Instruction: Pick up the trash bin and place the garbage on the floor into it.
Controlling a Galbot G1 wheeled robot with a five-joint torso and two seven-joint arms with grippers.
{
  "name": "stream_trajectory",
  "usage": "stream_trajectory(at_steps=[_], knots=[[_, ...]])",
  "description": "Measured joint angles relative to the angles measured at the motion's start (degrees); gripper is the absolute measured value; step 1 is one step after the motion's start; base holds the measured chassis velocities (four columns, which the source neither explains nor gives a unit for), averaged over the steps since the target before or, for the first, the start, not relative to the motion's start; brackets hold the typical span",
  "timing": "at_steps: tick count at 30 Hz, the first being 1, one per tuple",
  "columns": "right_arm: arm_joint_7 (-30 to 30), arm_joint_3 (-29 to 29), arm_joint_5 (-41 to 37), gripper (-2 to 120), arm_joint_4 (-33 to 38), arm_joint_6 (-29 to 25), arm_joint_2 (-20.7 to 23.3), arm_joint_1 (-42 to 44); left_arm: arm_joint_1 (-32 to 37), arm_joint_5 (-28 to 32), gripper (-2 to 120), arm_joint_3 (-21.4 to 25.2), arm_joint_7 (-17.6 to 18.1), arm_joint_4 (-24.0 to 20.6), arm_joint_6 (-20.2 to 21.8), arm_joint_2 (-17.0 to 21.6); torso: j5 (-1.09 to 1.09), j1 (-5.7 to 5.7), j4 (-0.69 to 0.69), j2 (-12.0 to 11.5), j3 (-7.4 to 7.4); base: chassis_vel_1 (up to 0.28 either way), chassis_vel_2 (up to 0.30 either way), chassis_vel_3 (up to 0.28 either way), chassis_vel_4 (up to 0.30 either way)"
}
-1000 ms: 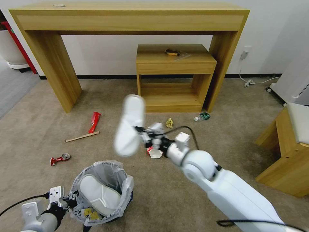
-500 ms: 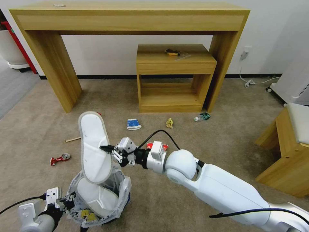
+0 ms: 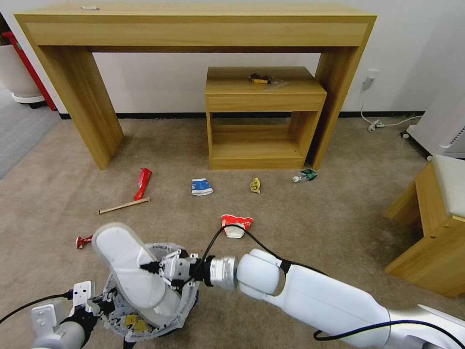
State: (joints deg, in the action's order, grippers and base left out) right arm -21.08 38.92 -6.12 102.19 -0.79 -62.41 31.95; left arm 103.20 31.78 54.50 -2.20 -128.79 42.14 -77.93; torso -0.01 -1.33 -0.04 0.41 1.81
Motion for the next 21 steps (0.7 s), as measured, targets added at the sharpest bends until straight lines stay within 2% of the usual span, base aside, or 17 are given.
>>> stream_trajectory(at_steps=[9, 11, 12, 15, 16, 21], knots=[[0.8, -1.0, 3.8, 0, -2.0, -2.3, 1.9, 2.5, -0.2, 0.1, 0, 0.2, -0.1, 0.0, 0.0, 0.0, 0.0, 0.0, 0.0, 0.0, 0.0, 0.0, 0.0, 0.0, 0.0], [2.2, -1.5, 3.4, 10, -2.2, -2.4, 2.1, 3.0, -0.2, 0.1, 0, 0.2, -0.1, 0.0, 0.0, 0.0, 0.0, 0.0, -0.01, 0.0, 0.0, 0.0, 0.0, 0.0, 0.0], [2.2, -1.5, 3.4, 10, -2.2, -2.4, 2.1, 3.0, -0.2, 0.1, 0, 0.2, -0.1, 0.0, 0.0, 0.0, 0.0, 0.0, -0.01, 0.0, 0.0, 0.0, 0.0, 0.0, 0.0], [3.9, -2.4, 1.5, 25, -1.4, -1.9, 2.1, 3.6, -0.3, 0.1, 0, 0.0, -0.1, 0.0, 0.0, 0.0, 0.0, 0.0, 0.0, 0.0, 0.0, 0.0, 0.0, 0.0, 0.0], [3.9, -2.4, 1.5, 25, -1.4, -1.9, 2.1, 3.6, -0.3, 0.1, 0, 0.0, -0.1, 0.0, 0.0, 0.0, 0.0, 0.0, 0.0, 0.0, 0.0, 0.0, 0.0, 0.0, 0.0], [6.4, -2.8, -1.5, 43, 0.2, -0.2, 2.7, 4.2, -0.4, 0.1, 0, -0.1, -0.1, 0.1, 0.0, -0.2, 0.0, 0.0, 0.0, 0.0, 0.0, 0.0, 0.0, 0.0, 0.0]])
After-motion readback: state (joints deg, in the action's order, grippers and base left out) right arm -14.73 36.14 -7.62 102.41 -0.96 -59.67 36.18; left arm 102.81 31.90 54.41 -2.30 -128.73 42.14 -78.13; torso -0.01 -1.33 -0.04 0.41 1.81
